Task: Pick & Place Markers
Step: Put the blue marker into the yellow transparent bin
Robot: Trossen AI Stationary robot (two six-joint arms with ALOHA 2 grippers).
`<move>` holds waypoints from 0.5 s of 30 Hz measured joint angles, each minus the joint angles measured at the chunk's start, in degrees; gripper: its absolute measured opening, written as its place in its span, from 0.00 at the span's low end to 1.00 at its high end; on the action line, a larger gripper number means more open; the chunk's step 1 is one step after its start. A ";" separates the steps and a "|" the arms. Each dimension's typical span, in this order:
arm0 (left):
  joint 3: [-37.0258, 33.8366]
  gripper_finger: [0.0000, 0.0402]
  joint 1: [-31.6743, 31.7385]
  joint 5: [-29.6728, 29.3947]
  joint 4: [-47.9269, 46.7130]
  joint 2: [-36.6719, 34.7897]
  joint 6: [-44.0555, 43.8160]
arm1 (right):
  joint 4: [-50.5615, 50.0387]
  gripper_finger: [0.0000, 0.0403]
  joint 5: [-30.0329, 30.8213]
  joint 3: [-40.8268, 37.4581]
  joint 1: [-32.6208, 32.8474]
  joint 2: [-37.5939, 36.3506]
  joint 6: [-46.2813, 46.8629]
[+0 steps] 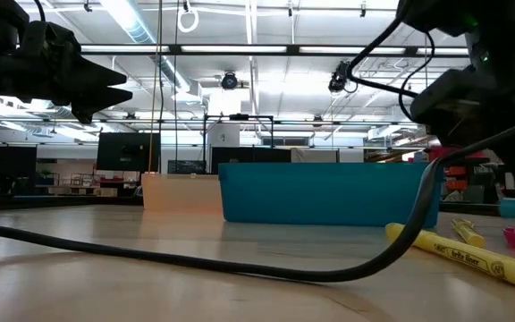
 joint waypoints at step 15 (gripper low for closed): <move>0.00 0.55 -0.01 0.00 0.00 0.00 -0.01 | -11.97 0.10 4.26 0.04 -0.19 -6.89 1.30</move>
